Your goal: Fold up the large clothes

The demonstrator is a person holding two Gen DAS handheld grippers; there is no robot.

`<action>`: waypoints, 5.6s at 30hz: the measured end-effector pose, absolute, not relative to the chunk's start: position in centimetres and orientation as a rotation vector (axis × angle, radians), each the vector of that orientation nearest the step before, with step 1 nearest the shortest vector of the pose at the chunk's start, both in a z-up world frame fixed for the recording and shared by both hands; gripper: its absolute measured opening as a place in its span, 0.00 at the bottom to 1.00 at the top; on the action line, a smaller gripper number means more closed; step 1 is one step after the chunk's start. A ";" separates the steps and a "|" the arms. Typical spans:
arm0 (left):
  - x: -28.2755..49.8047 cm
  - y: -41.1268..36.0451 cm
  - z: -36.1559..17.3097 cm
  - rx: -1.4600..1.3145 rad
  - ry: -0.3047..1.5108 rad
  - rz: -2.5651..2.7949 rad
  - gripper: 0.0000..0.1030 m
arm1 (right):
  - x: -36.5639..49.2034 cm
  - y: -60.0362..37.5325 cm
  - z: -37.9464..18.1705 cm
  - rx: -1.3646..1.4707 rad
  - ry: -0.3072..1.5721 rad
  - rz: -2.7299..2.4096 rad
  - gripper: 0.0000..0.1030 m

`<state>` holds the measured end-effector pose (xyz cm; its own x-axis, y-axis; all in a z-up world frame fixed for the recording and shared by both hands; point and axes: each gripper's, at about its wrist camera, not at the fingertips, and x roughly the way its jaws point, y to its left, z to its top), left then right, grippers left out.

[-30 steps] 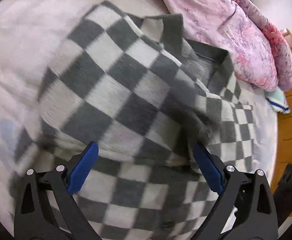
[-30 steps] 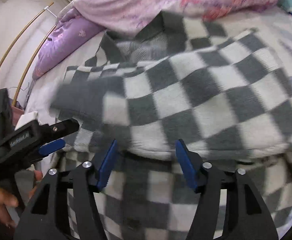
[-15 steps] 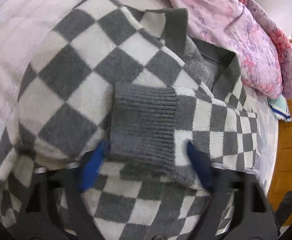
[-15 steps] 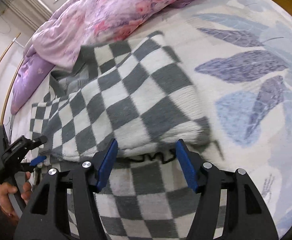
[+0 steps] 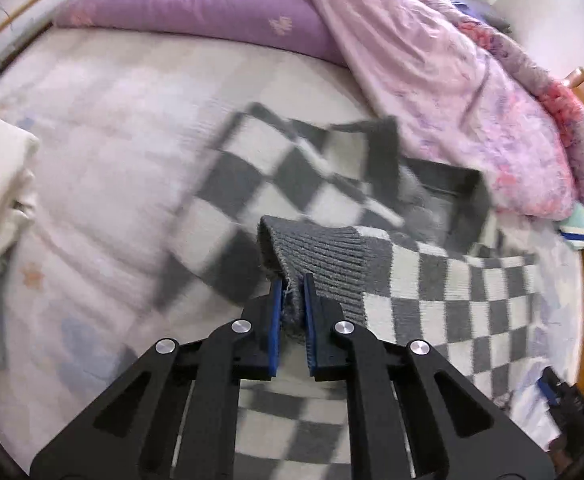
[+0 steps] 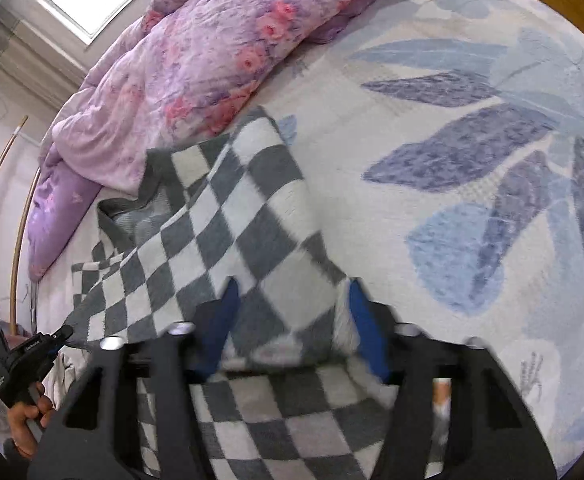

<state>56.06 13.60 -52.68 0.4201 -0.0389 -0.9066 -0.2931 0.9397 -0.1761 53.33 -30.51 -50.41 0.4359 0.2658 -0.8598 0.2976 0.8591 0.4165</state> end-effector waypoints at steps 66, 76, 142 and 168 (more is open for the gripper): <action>77.2 22.4 -60.5 -0.175 1.396 0.155 0.52 | 78.8 -28.1 -60.8 0.489 1.413 -0.037 0.38; 73.7 20.2 -54.4 -0.039 1.216 0.075 0.19 | 74.7 -26.8 -55.8 0.441 1.181 0.077 0.18; 25.2 24.2 -56.0 -1.319 1.199 0.257 0.69 | 33.9 -32.5 -56.0 1.197 1.413 -0.391 0.62; 25.4 23.4 -58.0 -1.055 1.423 0.288 0.66 | 30.8 -32.1 -55.7 1.144 1.413 -0.350 0.48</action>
